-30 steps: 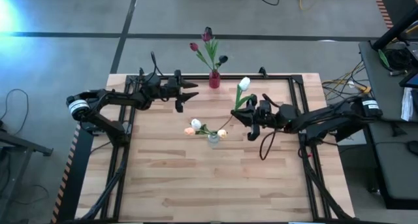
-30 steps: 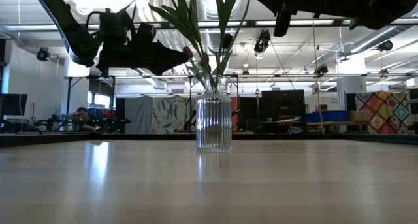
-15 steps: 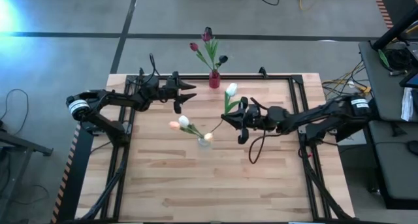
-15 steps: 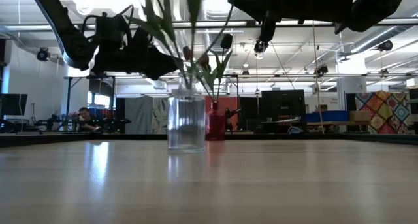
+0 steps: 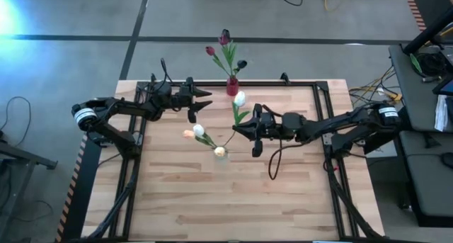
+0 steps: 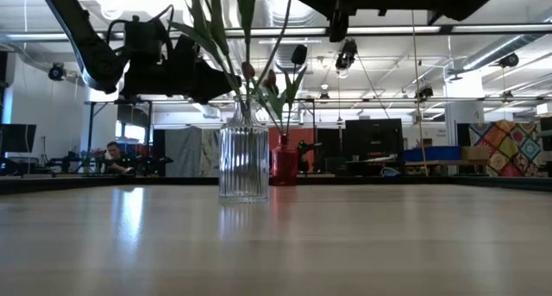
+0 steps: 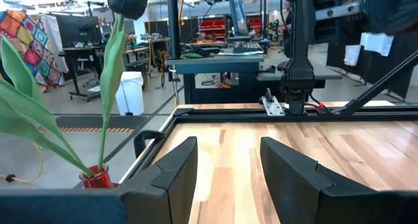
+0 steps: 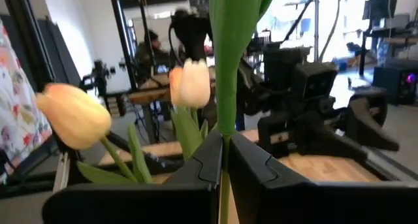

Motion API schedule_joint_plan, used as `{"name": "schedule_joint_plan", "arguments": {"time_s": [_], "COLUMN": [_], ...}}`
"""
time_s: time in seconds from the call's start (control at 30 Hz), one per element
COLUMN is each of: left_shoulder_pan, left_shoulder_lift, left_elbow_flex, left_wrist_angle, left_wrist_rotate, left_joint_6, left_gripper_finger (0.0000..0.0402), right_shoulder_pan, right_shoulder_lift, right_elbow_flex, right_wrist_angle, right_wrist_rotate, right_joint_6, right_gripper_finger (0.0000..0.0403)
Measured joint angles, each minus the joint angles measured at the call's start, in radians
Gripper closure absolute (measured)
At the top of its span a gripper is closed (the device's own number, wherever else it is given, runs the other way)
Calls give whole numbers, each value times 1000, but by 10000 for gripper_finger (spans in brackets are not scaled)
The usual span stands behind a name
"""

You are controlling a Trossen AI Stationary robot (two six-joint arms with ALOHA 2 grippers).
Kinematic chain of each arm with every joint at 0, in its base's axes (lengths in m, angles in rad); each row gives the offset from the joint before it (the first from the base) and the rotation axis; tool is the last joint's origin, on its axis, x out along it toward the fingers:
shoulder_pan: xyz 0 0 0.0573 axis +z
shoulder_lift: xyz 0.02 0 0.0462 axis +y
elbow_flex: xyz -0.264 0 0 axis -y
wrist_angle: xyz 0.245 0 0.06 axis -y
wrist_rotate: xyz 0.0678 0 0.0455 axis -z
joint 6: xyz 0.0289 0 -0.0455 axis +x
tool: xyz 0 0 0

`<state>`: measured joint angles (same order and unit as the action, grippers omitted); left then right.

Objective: Sort flowers into vase by color
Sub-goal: Put the white tulip into the transparent vase

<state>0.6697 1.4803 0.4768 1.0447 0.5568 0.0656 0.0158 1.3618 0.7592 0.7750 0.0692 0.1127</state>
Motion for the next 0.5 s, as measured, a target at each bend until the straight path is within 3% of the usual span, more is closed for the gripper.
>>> {"name": "schedule_joint_plan", "arguments": {"time_s": [0.2,0.5], "left_shoulder_pan": [5,9], "left_shoulder_lift": [0,-1], "left_elbow_flex": [-8,-8], "left_wrist_angle": [28,31], "left_wrist_rotate": [0,0], "left_joint_6": [-4,-11], "left_gripper_finger": [249,249], "right_shoulder_pan": [0,15], "right_shoulder_lift": [60,80], "right_elbow_flex": [77,204], "right_wrist_angle": [-74,-317], "right_wrist_rotate": [-26,-16], "right_joint_6": [-1,-47], "right_gripper_finger": [390,390]}}
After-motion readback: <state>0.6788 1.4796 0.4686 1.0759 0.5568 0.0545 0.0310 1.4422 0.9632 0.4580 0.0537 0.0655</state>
